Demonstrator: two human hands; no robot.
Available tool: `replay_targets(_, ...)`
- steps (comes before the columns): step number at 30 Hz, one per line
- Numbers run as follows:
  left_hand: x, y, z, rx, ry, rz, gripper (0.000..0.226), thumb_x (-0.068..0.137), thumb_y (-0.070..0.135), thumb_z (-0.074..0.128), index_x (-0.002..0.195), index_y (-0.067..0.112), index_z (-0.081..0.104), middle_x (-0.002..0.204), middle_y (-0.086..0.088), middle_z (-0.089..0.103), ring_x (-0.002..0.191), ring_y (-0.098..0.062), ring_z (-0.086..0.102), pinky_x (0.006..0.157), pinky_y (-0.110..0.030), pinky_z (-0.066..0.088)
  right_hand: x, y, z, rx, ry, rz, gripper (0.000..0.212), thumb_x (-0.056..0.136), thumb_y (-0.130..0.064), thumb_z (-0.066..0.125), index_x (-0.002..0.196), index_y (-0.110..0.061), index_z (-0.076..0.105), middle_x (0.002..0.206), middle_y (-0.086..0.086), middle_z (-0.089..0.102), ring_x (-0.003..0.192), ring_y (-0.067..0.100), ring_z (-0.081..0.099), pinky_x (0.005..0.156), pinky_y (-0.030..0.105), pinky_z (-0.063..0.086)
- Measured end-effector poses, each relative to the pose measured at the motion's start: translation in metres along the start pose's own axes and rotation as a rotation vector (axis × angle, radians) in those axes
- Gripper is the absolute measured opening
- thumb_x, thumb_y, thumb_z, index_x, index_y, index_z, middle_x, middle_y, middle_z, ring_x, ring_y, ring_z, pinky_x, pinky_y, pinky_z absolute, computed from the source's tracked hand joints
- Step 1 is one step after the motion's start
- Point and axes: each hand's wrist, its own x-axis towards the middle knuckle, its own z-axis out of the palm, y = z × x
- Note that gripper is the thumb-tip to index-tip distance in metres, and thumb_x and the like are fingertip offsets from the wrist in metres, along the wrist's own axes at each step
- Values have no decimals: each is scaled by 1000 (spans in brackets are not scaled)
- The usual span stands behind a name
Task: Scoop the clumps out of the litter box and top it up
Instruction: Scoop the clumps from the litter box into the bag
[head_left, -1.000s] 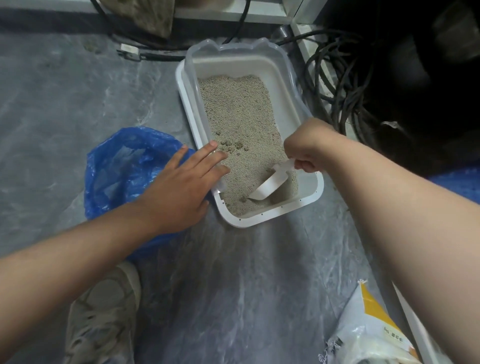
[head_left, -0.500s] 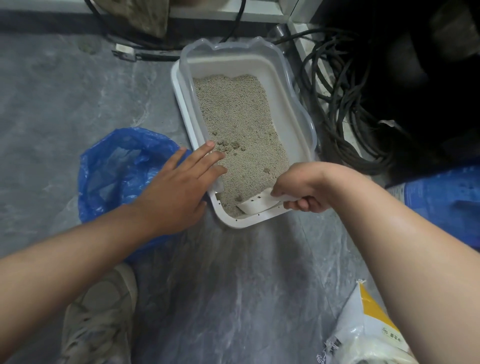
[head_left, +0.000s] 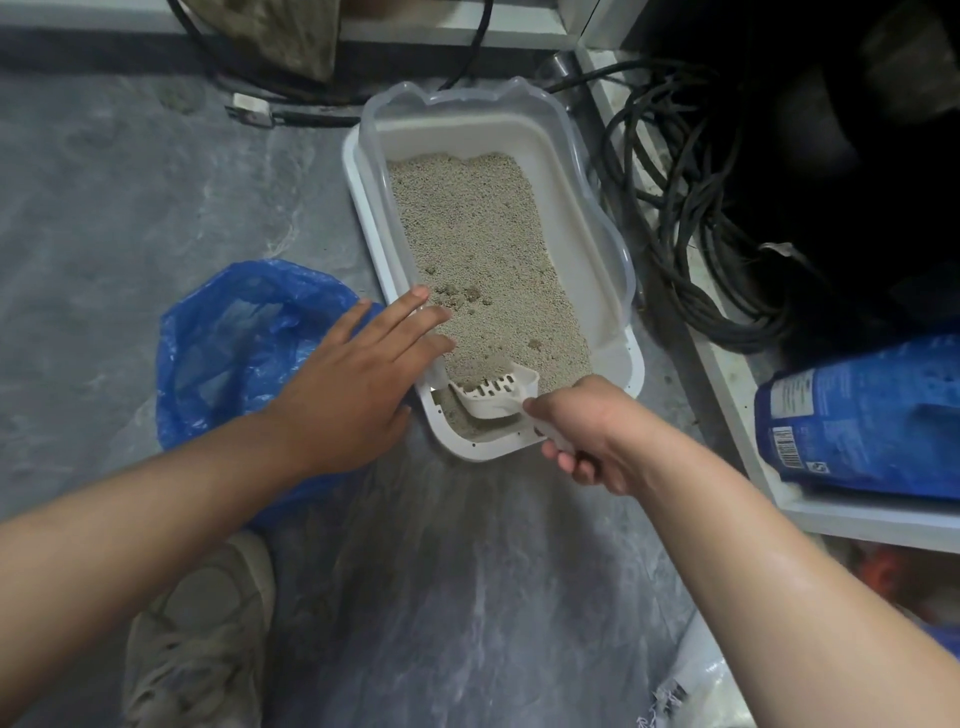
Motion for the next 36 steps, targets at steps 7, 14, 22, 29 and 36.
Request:
replay_targets(7,2,1,1,8,3,1,72,78,21,67,145,24,42,163,2,27,157,-18,3,122,-57,20,5,2,-32,-93,81,56,27,91,-30,53,78,-9,61,60,7,58,45,17,40,46,19,25)
replay_targets(14,3,2,2,7,2,-5,73,78,21,67,146,26,41,164,3,26,157,-16,0,122,-57,20,19,11,-41,-47,100,80,23,91,-32,53,89,-9,59,51,3,55,42,15,40,46,21,26)
replay_targets(22,3,0,3,17,-1,4,75,77,21,68,146,26,40,164,3,25,157,-17,0,122,-58,19,33,11,-46,-32,95,-38,26,94,-32,56,93,-7,61,51,4,53,36,14,40,40,21,26)
replay_targets(29,4,0,3,21,-23,2,77,78,24,68,148,27,38,166,4,21,156,-15,-5,123,-57,16,33,4,-44,-56,146,-158,17,93,-23,56,88,-7,57,52,10,52,33,16,35,38,18,25)
replay_targets(36,3,0,2,14,-14,0,75,78,23,67,147,27,39,165,4,22,157,-15,-4,123,-57,16,10,-8,-73,-236,77,-29,20,93,-22,55,83,-6,60,42,0,47,29,11,32,35,13,22)
